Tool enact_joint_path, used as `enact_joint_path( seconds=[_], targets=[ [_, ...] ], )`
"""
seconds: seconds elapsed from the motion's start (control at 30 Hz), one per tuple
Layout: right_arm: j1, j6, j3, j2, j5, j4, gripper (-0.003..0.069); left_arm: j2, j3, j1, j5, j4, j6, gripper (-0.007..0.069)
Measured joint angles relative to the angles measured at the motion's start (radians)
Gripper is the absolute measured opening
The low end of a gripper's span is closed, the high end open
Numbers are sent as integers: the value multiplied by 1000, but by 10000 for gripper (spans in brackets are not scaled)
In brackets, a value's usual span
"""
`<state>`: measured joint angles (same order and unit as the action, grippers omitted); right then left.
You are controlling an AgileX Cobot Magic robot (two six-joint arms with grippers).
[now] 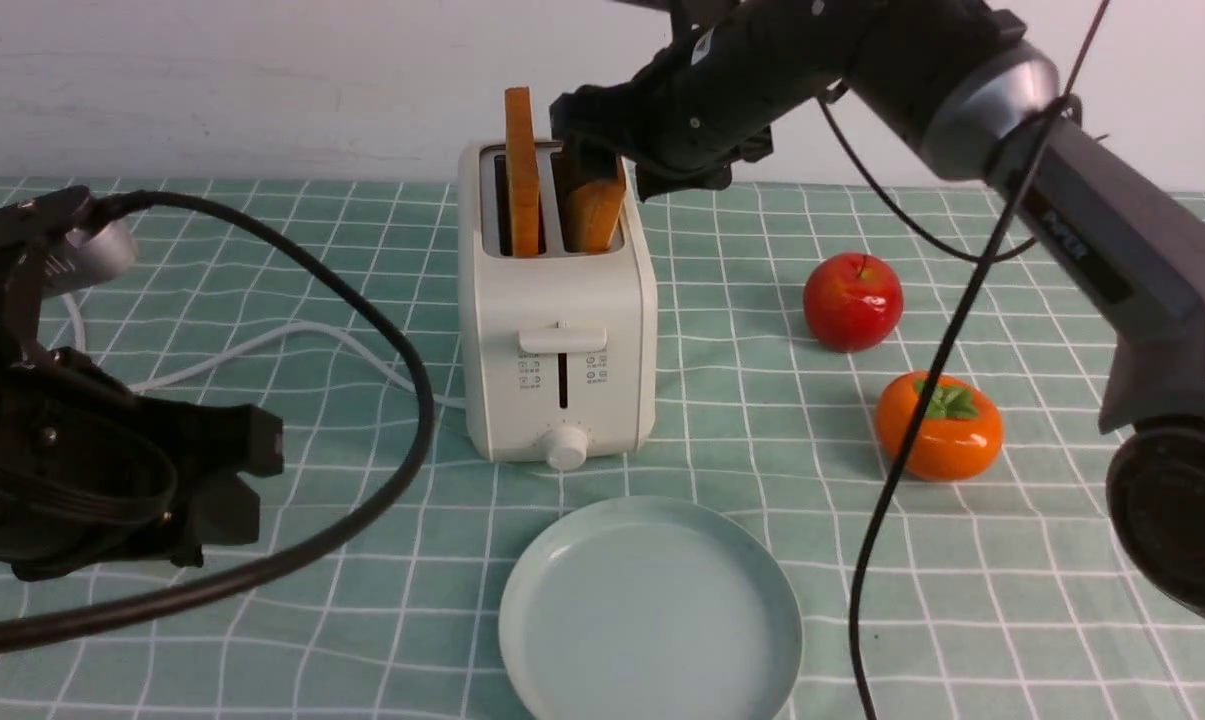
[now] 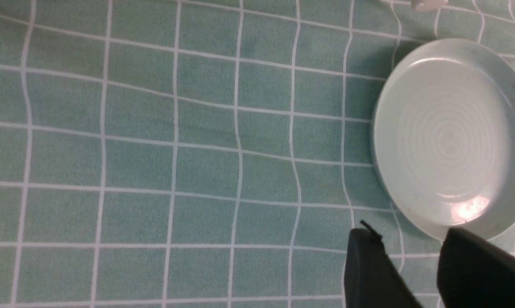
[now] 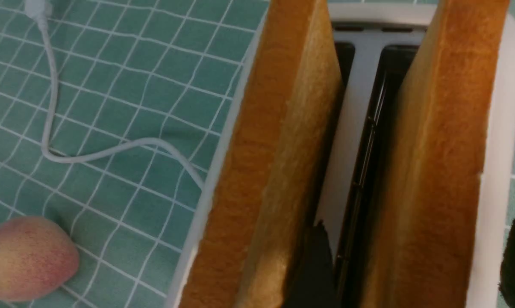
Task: Take toasted bread from bread machine on blue coffee table place on plate.
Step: 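Grasp the toast slice in the toaster and pull it up out of the slot with the right gripper, then place the held slice of bread on top of the slice on the plate with the right gripper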
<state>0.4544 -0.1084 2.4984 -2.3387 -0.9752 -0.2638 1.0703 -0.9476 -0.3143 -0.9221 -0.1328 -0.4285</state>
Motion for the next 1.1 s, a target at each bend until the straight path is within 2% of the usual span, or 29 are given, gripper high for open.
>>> enact_joint_path(
  seconds=[0.07, 0.1, 0.2, 0.23, 0.27, 0.3, 0.5, 0.67, 0.77, 0.8, 0.87, 0.93, 1.0, 1.07, 1.1],
  targets=[
    [0, 1, -6, -3, 0, 13, 503, 0, 0, 0, -5, 0, 0, 238],
    [0, 6, -7, -3, -2, 15, 460, 0, 0, 0, -7, 0, 0, 238],
    [-1, 9, -7, 3, -13, 11, 272, 0, 0, 0, -7, 0, 0, 238],
    [-1, 9, -8, 11, -15, 10, 183, 0, 0, 0, -9, -3, 0, 238],
    [0, 9, -8, 17, -17, 9, 123, 0, 0, 0, -11, -4, 0, 238],
    [0, 9, -9, 26, -20, 9, 95, 0, 0, 0, -16, -4, 0, 238],
    [-57, 9, -49, 189, -79, -20, 115, 0, 0, 0, -56, -11, 0, 238],
    [-133, 22, -267, 434, -91, -43, 115, 0, 0, 0, -80, -35, 0, 238],
    [-173, 66, -608, 715, -79, -46, 115, 0, 0, 0, -94, -55, 0, 238],
    [-175, 70, -650, 729, -74, -46, 115, 0, 0, 0, -95, -59, 0, 238],
    [-177, 85, -912, 896, -9, -70, 115, 0, 0, 0, -98, -83, 0, 238],
    [-177, 89, -1107, 973, 59, -145, 115, 0, 0, 0, -99, -107, 0, 238],
    [-163, 119, -1327, 1034, 184, -300, 115, 0, 0, 0, -100, -136, 8, 238],
    [-137, 215, -1468, 1044, 274, -470, 115, 0, 0, 0, -100, -155, 21, 238],
    [-134, 229, -1481, 1042, 281, -490, 115, 0, 0, 0, -100, -157, 24, 238]
  ],
)
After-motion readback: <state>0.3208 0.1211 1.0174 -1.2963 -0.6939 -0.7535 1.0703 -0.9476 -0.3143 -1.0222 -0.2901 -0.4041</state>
